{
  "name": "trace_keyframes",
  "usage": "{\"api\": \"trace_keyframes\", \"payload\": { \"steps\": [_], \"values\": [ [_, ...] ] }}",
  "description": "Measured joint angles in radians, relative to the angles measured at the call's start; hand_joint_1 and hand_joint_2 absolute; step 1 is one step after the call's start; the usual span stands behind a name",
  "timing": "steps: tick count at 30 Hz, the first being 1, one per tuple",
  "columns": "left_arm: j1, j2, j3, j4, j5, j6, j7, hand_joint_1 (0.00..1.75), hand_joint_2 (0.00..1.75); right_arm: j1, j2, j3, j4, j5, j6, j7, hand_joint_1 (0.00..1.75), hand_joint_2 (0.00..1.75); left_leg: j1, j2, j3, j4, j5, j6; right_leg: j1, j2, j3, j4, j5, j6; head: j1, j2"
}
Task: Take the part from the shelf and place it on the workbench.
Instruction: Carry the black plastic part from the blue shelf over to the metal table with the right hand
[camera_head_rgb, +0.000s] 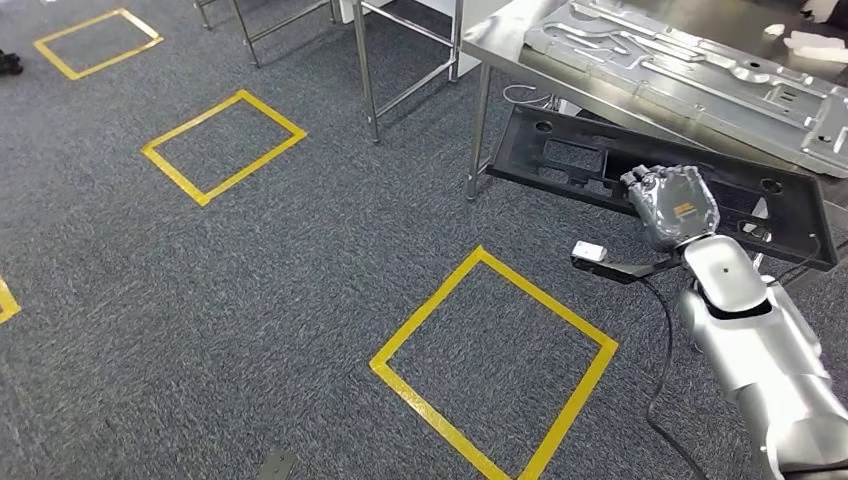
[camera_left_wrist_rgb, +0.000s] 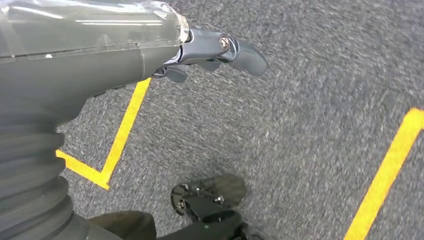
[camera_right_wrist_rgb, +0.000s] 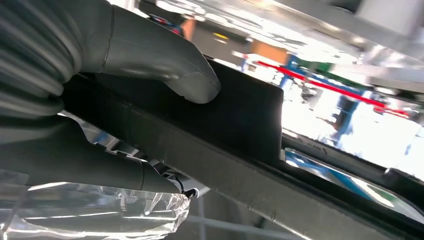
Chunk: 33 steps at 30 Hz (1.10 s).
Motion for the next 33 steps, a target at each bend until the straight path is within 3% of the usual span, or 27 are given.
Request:
{"api": "trace_keyframes", "payload": {
  "steps": [1,3,5,6,7,8,9,11,13,15,16,17,18,20,22,23,25,27,28,29,31,33],
  "values": [
    [-0.001,0.000,0.000,0.000,0.001,0.000,0.000,0.00,1.75,-0.022,-0.009,0.006,0.013,-0.019,0.009,-0.006,1.75,1.75,0.002,-0.005,0.001,0.005,-0.007,-0.006,-0.002,0.013,0.002,-0.003,0.000,-0.005,0.000,0.000],
    [-0.002,0.000,0.001,0.000,0.002,0.000,0.000,0.00,1.75,-0.066,-0.024,0.016,0.038,-0.051,0.020,-0.012,1.75,1.75,0.007,-0.051,-0.021,0.064,-0.046,-0.014,-0.009,0.035,0.006,-0.007,0.002,-0.017,0.000,0.000],
    [0.002,0.000,0.003,0.000,0.003,-0.001,0.003,0.00,1.75,-0.100,-0.031,0.024,0.059,-0.069,0.022,-0.012,1.75,1.75,0.011,-0.099,-0.083,0.198,-0.109,-0.018,-0.010,0.060,0.007,-0.007,0.001,-0.025,0.000,0.000],
    [0.004,0.000,0.003,0.000,0.003,-0.001,0.005,0.00,1.75,-0.110,-0.033,0.027,0.068,-0.074,0.022,-0.012,1.75,1.75,0.011,-0.107,-0.116,0.261,-0.129,-0.018,-0.009,0.075,0.008,-0.006,0.000,-0.026,0.000,0.000],
    [0.006,0.000,0.004,0.000,0.003,-0.001,0.006,0.00,1.75,-0.115,-0.034,0.031,0.075,-0.076,0.022,-0.012,1.75,1.75,0.011,-0.111,-0.137,0.295,-0.129,-0.018,-0.008,0.092,0.009,-0.006,0.000,-0.027,0.000,0.000],
    [0.007,0.000,0.004,0.000,0.003,-0.002,0.007,0.00,1.75,-0.118,-0.036,0.034,0.082,-0.077,0.022,-0.013,1.75,1.75,0.011,-0.113,-0.140,0.288,-0.108,-0.015,-0.007,0.109,0.011,-0.005,-0.001,-0.027,0.000,0.000],
    [0.006,0.000,0.005,0.000,0.003,-0.002,0.007,0.00,1.75,-0.119,-0.037,0.037,0.086,-0.078,0.022,-0.014,1.75,1.75,0.011,-0.118,-0.126,0.242,-0.070,-0.011,-0.006,0.126,0.013,-0.003,-0.002,-0.026,0.000,0.000],
    [0.005,0.001,0.006,0.000,0.003,-0.002,0.007,0.00,1.75,-0.123,-0.038,0.043,0.093,-0.079,0.021,-0.014,1.75,1.75,0.013,-0.163,-0.076,0.103,0.007,0.002,-0.006,0.156,0.013,-0.001,-0.003,-0.022,0.000,0.000],
    [0.005,0.003,0.007,0.000,0.003,-0.003,0.009,0.00,1.75,-0.127,-0.041,0.047,0.100,-0.079,0.021,-0.014,1.75,1.75,0.014,-0.201,-0.044,0.023,0.032,0.010,-0.011,0.182,0.007,0.000,-0.002,-0.011,0.000,0.000],
    [0.004,0.003,0.008,0.000,0.003,-0.003,0.009,0.00,1.75,-0.128,-0.048,0.049,0.106,-0.079,0.021,-0.013,1.75,1.75,0.012,-0.189,-0.034,0.009,0.029,0.015,-0.016,0.207,0.003,-0.005,0.004,0.005,0.000,0.000],
    [0.002,0.003,0.008,0.000,0.003,-0.003,0.009,0.00,1.75,-0.128,-0.052,0.049,0.109,-0.080,0.021,-0.013,1.75,1.75,0.013,-0.176,-0.029,0.002,0.032,0.020,-0.017,0.202,0.002,-0.005,0.004,0.012,0.000,0.000],
    [0.001,0.003,0.008,0.000,0.003,-0.003,0.009,0.00,1.75,-0.130,-0.057,0.050,0.110,-0.080,0.021,-0.013,1.75,1.75,0.015,-0.163,-0.024,-0.006,0.035,0.026,-0.014,0.177,-0.003,0.005,-0.003,0.017,0.000,0.000],
    [-0.001,0.003,0.008,0.000,0.003,-0.003,0.009,0.00,1.75,-0.134,-0.060,0.050,0.112,-0.080,0.020,-0.013,1.75,1.75,0.016,-0.150,-0.019,-0.015,0.039,0.032,-0.011,0.141,-0.017,0.034,-0.020,0.022,0.000,0.000],
    [0.000,0.003,0.008,0.000,0.003,-0.003,0.009,0.00,1.75,-0.140,-0.064,0.052,0.115,-0.080,0.021,-0.013,1.75,1.75,0.015,-0.124,-0.014,-0.021,0.040,0.038,-0.012,0.072,-0.075,0.150,-0.077,0.030,0.000,0.000],
    [0.002,0.002,0.008,0.000,0.003,-0.004,0.009,0.00,1.75,-0.141,-0.064,0.056,0.119,-0.081,0.021,-0.013,1.75,1.75,0.015,-0.095,-0.012,-0.020,0.035,0.038,-0.019,0.055,-0.130,0.254,-0.108,0.040,0.000,0.000],
    [0.003,0.002,0.008,0.000,0.003,-0.004,0.009,0.00,1.75,-0.140,-0.064,0.057,0.122,-0.081,0.021,-0.013,1.75,1.75,0.015,-0.080,-0.010,-0.019,0.032,0.036,-0.023,0.051,-0.133,0.259,-0.098,0.044,0.000,0.000],
    [0.002,0.001,0.008,0.000,0.003,-0.004,0.009,0.00,1.75,-0.141,-0.064,0.058,0.124,-0.080,0.020,-0.012,1.75,1.75,0.016,-0.054,-0.005,-0.013,0.023,0.029,-0.028,0.029,-0.077,0.153,-0.035,0.049,0.000,0.000],
    [0.001,0.001,0.008,0.000,0.003,-0.005,0.013,0.00,1.75,-0.143,-0.064,0.059,0.125,-0.080,0.016,0.001,1.75,1.75,0.011,-0.031,0.001,-0.005,0.010,0.017,-0.021,-0.018,-0.012,0.033,0.006,0.041,0.000,0.000],
    [0.000,0.001,0.008,0.000,0.003,-0.006,0.017,0.00,1.75,-0.143,-0.064,0.059,0.125,-0.079,0.014,0.010,1.75,1.75,0.007,-0.020,0.005,-0.003,0.004,0.011,-0.017,-0.030,0.003,0.004,0.011,0.033,0.000,0.000],
    [-0.001,0.001,0.008,0.000,0.004,-0.008,0.022,0.00,1.75,-0.142,-0.065,0.060,0.125,-0.080,0.011,0.020,1.75,1.75,0.004,-0.009,0.009,-0.004,0.000,0.004,-0.013,-0.031,0.005,-0.002,0.007,0.024,0.000,0.000],
    [-0.003,0.001,0.009,0.000,0.004,-0.013,0.029,0.00,1.75,-0.135,-0.070,0.060,0.123,-0.085,0.007,0.029,1.75,1.75,0.005,0.007,0.017,-0.005,-0.008,-0.008,-0.015,-0.002,0.005,-0.005,0.008,0.010,0.000,0.000],
    [-0.005,0.003,0.009,0.000,0.003,-0.016,0.027,0.00,1.75,-0.127,-0.073,0.059,0.115,-0.096,0.009,0.031,1.75,1.75,0.010,-0.030,0.006,0.034,-0.039,-0.018,-0.021,0.024,0.007,-0.010,0.010,-0.003,0.000,0.000]
  ]
}}
